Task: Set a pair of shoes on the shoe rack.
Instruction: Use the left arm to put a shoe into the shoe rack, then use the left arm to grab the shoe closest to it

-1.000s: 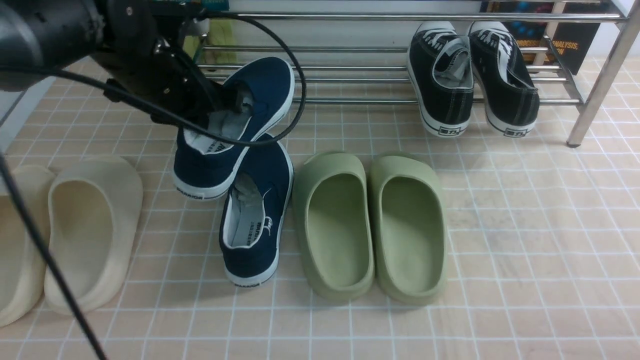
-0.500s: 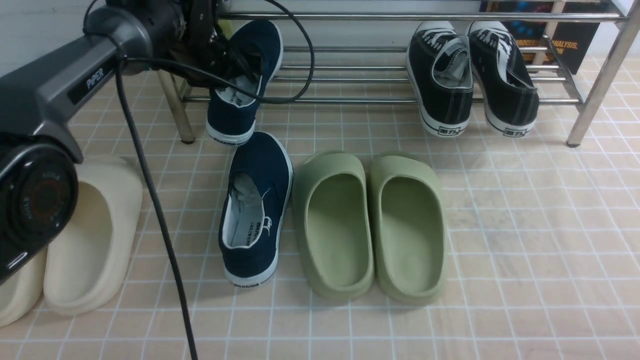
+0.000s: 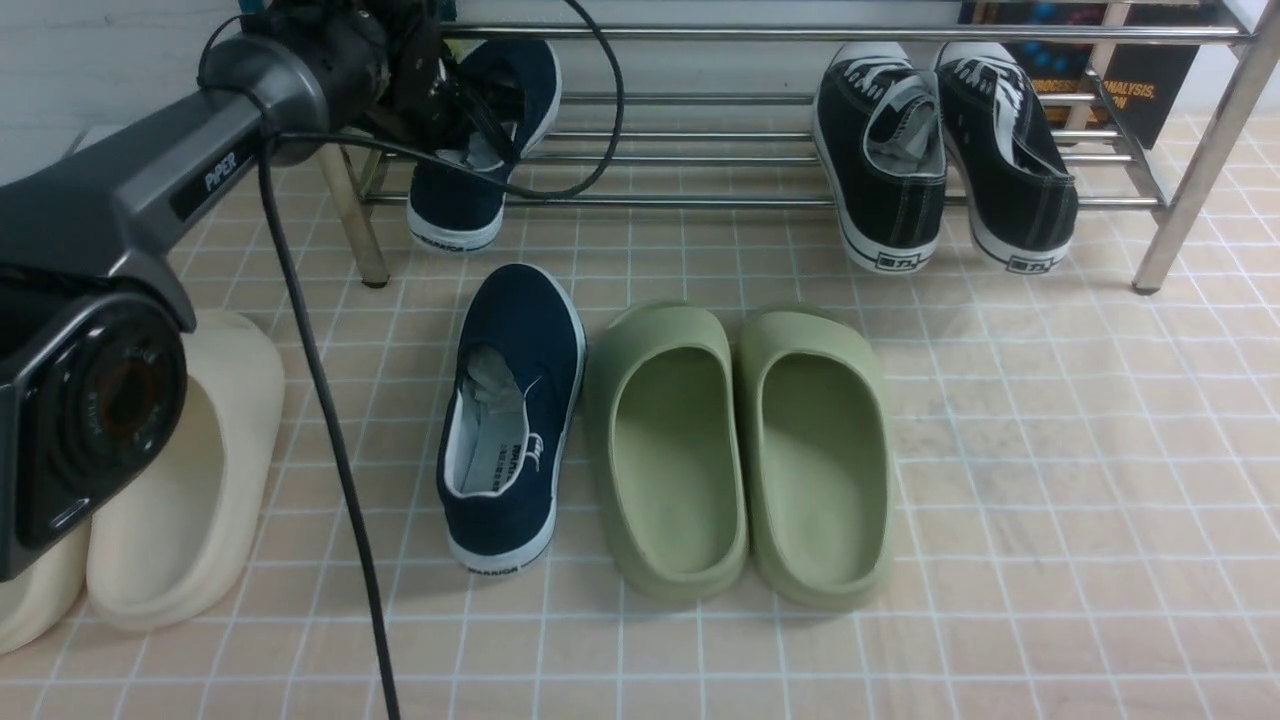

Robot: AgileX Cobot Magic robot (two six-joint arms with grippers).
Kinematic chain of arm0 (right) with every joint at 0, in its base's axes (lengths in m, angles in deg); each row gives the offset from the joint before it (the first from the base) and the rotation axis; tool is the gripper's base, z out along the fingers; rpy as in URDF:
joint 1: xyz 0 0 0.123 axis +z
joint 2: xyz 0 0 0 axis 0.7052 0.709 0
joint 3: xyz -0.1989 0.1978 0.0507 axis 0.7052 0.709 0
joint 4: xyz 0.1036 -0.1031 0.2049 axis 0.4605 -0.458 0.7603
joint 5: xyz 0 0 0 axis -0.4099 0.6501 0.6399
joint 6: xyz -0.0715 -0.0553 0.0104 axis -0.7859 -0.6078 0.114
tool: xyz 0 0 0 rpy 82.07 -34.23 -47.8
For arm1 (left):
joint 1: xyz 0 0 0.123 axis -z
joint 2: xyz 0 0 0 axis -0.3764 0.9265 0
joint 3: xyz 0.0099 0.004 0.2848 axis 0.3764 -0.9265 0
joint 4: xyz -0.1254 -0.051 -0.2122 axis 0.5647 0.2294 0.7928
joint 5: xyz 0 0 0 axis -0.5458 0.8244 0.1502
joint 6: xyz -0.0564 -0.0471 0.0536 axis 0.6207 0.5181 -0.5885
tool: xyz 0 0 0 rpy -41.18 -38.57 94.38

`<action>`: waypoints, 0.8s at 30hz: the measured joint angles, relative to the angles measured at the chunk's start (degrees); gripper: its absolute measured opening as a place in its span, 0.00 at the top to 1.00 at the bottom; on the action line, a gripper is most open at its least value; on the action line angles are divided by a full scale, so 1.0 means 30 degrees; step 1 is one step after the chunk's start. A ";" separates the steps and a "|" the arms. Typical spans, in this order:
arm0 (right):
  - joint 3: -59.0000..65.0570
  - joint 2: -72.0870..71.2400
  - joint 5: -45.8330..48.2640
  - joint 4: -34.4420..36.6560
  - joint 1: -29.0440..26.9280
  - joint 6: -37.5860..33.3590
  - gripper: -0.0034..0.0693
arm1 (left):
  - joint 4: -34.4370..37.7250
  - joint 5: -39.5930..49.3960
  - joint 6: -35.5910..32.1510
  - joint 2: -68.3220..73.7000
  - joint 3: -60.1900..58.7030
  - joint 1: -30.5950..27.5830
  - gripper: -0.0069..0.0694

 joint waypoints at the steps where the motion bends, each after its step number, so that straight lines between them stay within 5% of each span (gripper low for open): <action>1: 0.0000 0.0000 0.0000 0.0000 0.0000 0.0000 0.63 | -0.0096 -0.0087 0.0020 -0.0026 0.0041 0.0000 0.57; 8: 0.0000 0.0000 0.0000 0.0000 0.0000 0.0000 0.63 | -0.0080 0.3705 -0.0426 -0.1884 0.0060 0.0483 0.47; 17: 0.0000 0.0000 0.0003 0.0000 0.0000 0.0000 0.63 | -0.0173 1.2153 -0.5480 -0.9406 0.0214 0.1823 0.49; 24: 0.0000 0.0000 0.0003 0.0000 0.0000 0.0000 0.63 | 0.2850 1.2498 -0.5736 -1.2794 -0.3692 0.1784 0.49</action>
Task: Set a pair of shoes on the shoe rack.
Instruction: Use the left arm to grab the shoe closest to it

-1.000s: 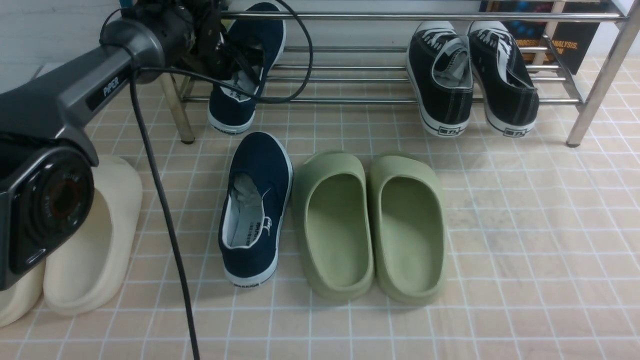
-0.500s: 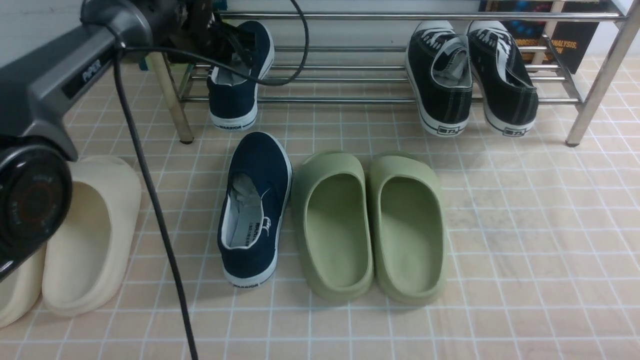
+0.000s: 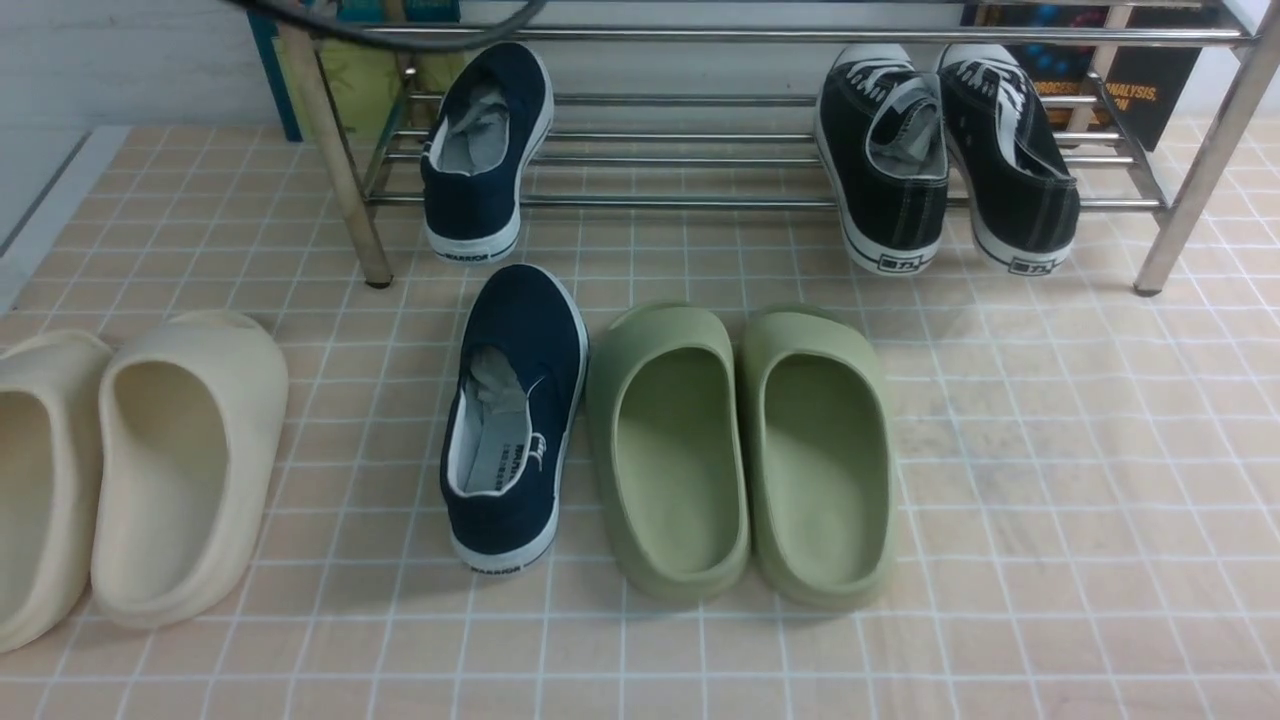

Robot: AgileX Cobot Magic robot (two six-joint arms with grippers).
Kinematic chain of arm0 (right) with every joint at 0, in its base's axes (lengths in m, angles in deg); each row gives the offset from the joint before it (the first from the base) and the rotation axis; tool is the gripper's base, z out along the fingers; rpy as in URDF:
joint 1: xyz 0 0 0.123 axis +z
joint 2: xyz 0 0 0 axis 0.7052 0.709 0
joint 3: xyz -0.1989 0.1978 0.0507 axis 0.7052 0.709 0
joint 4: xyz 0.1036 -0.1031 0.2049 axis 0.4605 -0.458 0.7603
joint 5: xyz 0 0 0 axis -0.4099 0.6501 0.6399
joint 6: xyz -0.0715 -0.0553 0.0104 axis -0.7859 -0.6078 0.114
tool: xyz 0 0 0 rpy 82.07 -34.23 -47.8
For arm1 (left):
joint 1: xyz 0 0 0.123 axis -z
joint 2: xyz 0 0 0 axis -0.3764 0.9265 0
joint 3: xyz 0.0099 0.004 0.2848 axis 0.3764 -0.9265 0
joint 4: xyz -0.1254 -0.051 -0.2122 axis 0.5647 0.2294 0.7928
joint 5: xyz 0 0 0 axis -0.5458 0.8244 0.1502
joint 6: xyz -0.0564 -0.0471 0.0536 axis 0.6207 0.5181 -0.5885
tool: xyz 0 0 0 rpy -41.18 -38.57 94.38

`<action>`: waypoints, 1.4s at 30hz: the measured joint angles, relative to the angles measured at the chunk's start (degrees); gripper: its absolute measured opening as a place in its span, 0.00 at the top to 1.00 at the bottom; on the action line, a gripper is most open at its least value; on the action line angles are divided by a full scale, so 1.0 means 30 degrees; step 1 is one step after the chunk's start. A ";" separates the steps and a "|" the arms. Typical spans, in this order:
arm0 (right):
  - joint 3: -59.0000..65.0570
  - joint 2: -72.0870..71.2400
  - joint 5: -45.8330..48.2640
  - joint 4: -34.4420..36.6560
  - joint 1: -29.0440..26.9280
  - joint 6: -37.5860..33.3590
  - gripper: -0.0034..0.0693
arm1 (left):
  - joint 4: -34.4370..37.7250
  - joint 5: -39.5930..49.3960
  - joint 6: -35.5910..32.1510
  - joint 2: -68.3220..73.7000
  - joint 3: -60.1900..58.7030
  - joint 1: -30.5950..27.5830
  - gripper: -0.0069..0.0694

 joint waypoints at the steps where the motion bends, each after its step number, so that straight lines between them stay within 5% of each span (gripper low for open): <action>1: 0.0000 0.0000 0.0000 0.0000 0.0000 0.0000 0.63 | 0.0692 0.0000 -0.0014 -0.0311 -0.1284 0.0000 0.49; 3: 0.0000 0.0000 0.0000 0.0000 0.0000 0.0000 0.63 | 0.1364 -0.0180 -0.0095 -0.0589 -0.3336 0.0000 0.49; 9: 0.0000 0.0000 0.0000 0.0000 0.0000 0.0000 0.63 | 0.2065 -0.7648 0.1563 -0.0085 -1.2021 0.0000 0.49; 16: 0.0000 0.0000 0.0000 0.0000 0.0000 0.0000 0.63 | 0.2085 -1.2837 0.4126 0.1856 -1.3827 0.0000 0.49; 28: 0.0000 0.0000 0.0000 0.0000 0.0000 0.0000 0.63 | 0.2100 -1.3590 0.4228 0.4206 -1.3836 0.0000 0.52; 35: 0.0000 0.0000 0.0000 0.0000 0.0000 0.0000 0.63 | 0.2418 -1.3914 0.3740 0.4236 -1.3836 0.0000 0.82; 42: 0.0000 0.0000 0.0000 0.0000 0.0000 0.0000 0.63 | 0.2846 -0.9960 0.2366 0.3061 -1.2968 0.0000 0.87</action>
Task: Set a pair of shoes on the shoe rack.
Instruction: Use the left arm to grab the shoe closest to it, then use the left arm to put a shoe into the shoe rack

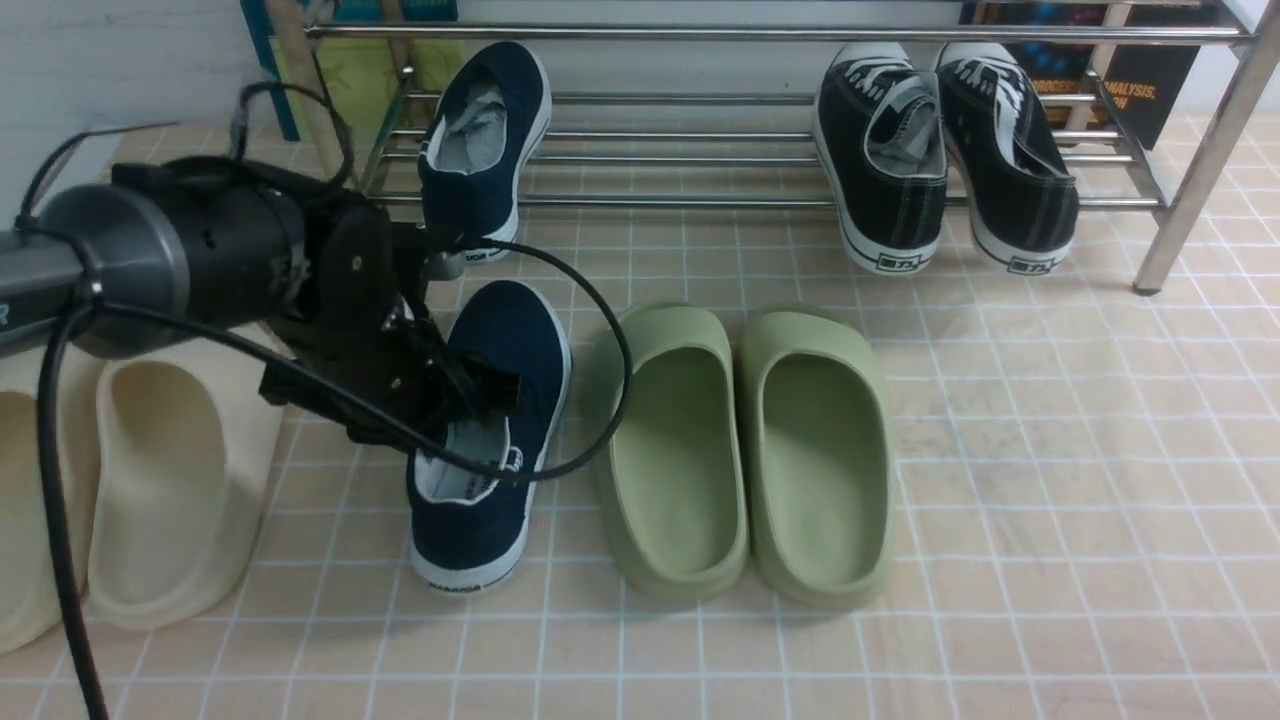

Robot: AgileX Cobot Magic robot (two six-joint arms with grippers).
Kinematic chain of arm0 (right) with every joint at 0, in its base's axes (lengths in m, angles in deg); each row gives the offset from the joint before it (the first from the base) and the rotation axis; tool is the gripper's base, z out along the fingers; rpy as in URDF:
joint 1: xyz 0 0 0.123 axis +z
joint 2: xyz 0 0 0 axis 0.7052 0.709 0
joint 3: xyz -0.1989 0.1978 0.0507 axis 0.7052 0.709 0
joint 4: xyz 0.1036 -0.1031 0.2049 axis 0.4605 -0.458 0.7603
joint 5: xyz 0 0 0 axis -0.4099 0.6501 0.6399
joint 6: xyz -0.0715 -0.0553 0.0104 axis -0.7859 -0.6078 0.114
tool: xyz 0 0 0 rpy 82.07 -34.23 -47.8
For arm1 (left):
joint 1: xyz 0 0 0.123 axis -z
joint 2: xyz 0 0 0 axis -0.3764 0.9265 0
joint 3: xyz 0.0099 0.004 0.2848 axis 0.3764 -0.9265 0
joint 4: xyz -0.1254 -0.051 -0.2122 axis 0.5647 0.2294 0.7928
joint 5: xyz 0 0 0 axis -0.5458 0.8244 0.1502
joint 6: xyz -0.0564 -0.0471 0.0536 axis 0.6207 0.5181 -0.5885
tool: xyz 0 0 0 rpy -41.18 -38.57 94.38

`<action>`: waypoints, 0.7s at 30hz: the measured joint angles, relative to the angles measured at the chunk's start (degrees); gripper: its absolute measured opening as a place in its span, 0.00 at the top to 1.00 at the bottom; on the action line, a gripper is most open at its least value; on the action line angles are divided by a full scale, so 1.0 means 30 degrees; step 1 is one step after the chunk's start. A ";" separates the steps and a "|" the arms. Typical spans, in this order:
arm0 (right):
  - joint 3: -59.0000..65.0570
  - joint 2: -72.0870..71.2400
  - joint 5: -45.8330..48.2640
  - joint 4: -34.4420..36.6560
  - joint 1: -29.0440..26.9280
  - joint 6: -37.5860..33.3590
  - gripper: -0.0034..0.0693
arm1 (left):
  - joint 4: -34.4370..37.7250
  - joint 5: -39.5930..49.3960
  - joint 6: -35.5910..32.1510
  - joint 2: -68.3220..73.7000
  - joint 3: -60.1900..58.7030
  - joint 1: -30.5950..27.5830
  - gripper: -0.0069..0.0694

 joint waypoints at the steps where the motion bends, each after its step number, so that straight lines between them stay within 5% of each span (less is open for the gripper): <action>1: 0.0000 0.0000 0.0000 0.0000 0.0000 0.0000 0.63 | 0.0080 0.0520 -0.0198 -0.0234 0.0150 0.0000 0.87; 7: 0.0000 0.0000 0.0000 0.0000 0.0000 0.0000 0.63 | 0.1784 0.2467 -0.2029 -0.1946 0.1859 -0.0006 0.87; 13: 0.0000 0.0000 0.0000 0.0000 0.0000 0.0000 0.63 | 0.4945 0.0730 -0.3779 -0.1333 0.4085 -0.0006 0.87; 21: 0.0000 0.0000 0.0000 0.0000 0.0000 0.0000 0.63 | 0.5594 -0.1528 -0.3972 0.2700 0.8423 -0.0006 0.87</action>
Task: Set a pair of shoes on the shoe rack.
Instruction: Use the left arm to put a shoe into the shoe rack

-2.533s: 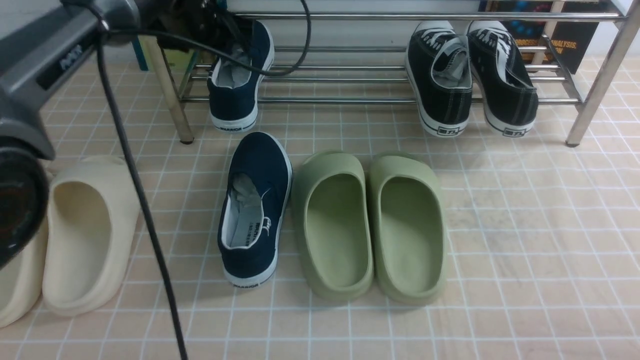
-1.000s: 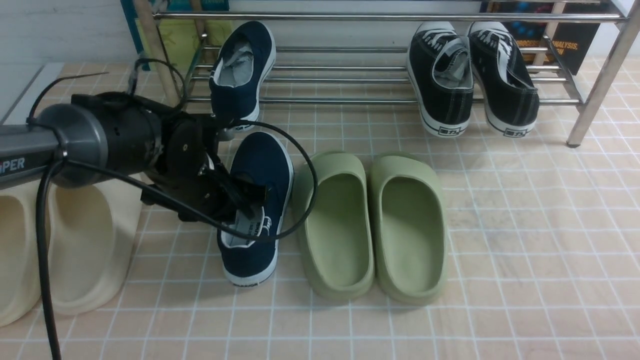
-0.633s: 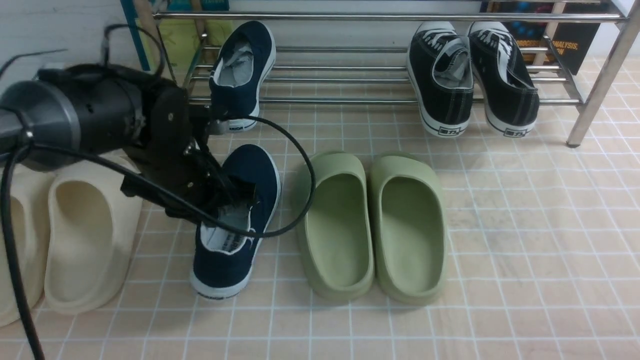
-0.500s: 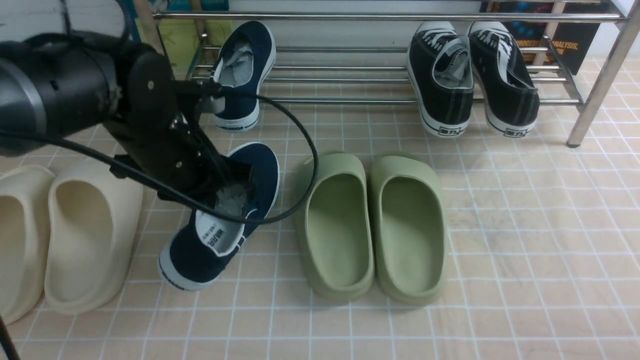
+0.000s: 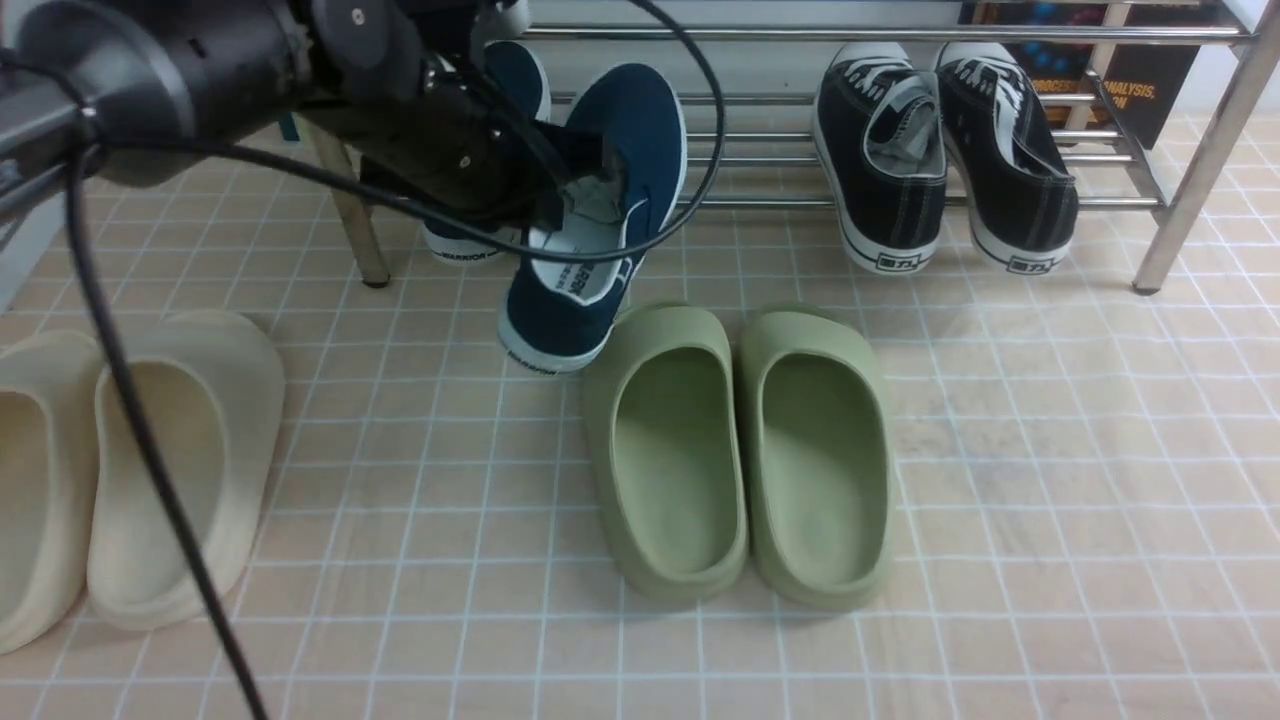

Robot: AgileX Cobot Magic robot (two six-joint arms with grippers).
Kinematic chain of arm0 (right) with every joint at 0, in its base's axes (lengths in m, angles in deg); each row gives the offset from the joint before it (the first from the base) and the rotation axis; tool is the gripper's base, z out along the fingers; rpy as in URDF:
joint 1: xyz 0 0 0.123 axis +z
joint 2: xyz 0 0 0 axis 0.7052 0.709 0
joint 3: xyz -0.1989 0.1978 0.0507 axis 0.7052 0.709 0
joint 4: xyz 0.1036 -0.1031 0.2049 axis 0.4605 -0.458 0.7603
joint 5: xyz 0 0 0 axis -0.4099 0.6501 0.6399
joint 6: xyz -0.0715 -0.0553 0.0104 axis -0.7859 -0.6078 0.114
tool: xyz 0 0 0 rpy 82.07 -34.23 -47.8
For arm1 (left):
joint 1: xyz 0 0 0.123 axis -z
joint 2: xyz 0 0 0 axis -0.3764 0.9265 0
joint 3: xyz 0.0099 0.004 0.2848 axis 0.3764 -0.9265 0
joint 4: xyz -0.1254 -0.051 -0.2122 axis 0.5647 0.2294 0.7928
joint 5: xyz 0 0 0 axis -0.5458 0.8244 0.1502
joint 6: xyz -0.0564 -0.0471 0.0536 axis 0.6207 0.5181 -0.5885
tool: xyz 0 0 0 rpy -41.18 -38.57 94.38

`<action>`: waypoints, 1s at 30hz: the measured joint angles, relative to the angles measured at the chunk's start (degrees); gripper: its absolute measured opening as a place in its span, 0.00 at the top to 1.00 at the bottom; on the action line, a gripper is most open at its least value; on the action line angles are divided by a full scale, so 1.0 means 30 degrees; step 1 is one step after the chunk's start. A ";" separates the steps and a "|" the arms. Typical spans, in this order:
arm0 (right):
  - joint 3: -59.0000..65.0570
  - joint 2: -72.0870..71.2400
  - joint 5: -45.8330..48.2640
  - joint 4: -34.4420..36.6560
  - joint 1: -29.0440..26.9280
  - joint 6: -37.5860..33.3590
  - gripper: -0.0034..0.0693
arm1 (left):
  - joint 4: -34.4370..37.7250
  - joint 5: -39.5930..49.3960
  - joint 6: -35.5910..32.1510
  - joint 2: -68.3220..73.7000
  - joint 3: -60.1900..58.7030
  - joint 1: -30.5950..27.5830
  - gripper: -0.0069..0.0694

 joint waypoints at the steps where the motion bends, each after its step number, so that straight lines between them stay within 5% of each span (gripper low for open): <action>1: 0.0000 0.0000 0.0000 0.0000 0.0000 0.0000 0.63 | 0.0000 -0.0164 0.0143 0.0864 0.0910 0.0000 0.87; 10: 0.0000 0.0000 0.0000 0.0000 0.0000 0.0000 0.63 | -0.0037 -0.1750 0.1080 0.5196 0.5950 0.0000 0.87; 23: 0.0000 0.0000 0.0000 0.0000 0.0000 0.0000 0.63 | -0.0640 -0.3919 0.1270 0.5603 0.6426 0.0000 0.82; 30: 0.0000 0.0000 0.0000 0.0000 0.0000 0.0000 0.63 | -0.1877 -0.5119 0.1295 0.6560 0.6450 -0.0087 0.61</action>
